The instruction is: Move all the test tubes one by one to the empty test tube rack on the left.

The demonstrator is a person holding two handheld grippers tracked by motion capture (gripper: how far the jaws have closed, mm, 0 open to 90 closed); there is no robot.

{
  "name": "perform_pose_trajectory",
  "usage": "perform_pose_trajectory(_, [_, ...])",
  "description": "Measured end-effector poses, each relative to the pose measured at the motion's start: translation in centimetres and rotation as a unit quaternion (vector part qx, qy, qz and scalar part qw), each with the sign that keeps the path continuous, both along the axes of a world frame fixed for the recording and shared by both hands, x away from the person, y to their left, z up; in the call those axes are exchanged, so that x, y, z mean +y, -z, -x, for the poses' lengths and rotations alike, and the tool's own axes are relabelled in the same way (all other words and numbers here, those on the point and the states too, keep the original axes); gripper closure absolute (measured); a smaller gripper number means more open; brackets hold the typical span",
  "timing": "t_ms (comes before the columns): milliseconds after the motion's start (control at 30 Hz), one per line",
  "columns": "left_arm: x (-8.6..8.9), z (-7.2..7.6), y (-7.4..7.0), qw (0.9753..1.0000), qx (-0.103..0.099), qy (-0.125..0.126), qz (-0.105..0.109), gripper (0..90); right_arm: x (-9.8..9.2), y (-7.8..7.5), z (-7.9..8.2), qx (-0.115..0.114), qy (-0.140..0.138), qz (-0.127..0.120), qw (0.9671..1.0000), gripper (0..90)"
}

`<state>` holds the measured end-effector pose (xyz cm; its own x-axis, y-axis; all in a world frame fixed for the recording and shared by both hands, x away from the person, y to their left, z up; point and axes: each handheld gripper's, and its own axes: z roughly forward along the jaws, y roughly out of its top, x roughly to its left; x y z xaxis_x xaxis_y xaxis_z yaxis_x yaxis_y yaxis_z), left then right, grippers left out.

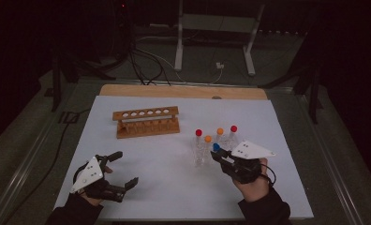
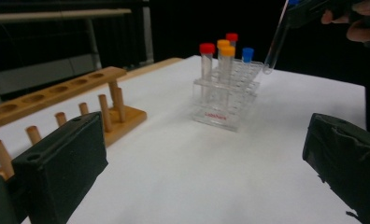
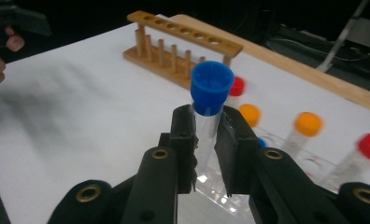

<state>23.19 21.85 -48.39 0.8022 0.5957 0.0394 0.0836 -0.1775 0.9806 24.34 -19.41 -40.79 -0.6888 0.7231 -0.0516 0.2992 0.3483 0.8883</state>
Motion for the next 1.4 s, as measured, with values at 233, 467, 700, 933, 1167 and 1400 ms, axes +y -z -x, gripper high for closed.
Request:
perform_pose_trajectory(233, [-1.2, -0.1, -0.4, 0.9997, 0.018, 0.011, -0.010, 0.5, 2.0, 1.3, -0.4, 0.017, -0.028, 0.015, 0.9993, 77.0])
perform_pose_trajectory(467, [-2.6, -0.8, -1.9, 0.9988, 0.035, 0.035, -0.002, 0.5, 3.6, 2.3, -0.7, 0.030, -0.047, 0.028, 0.9980, 77.0])
perform_pose_trajectory(700, [-3.9, -1.5, -3.0, 0.9967, 0.047, 0.066, 0.004, 0.6, 4.9, 2.8, -0.7, 0.034, -0.066, 0.036, 0.9966, 77.0])
perform_pose_trajectory(933, [-6.1, -2.5, -4.1, 0.9937, 0.058, 0.096, 0.004, 0.6, 5.6, 3.1, -0.6, 0.038, -0.077, 0.040, 0.9955, 77.0])
perform_pose_trajectory(1167, [-7.9, -3.2, -4.8, 0.9913, 0.060, 0.117, 0.011, 4.5, 5.9, 3.1, -0.5, 0.040, -0.085, 0.041, 0.9947, 77.0])
perform_pose_trajectory(1400, [-9.4, -3.5, -4.9, 0.9890, 0.063, 0.134, 0.007, 13.0, 6.3, 3.3, -0.5, 0.043, -0.092, 0.043, 0.9940, 77.0])
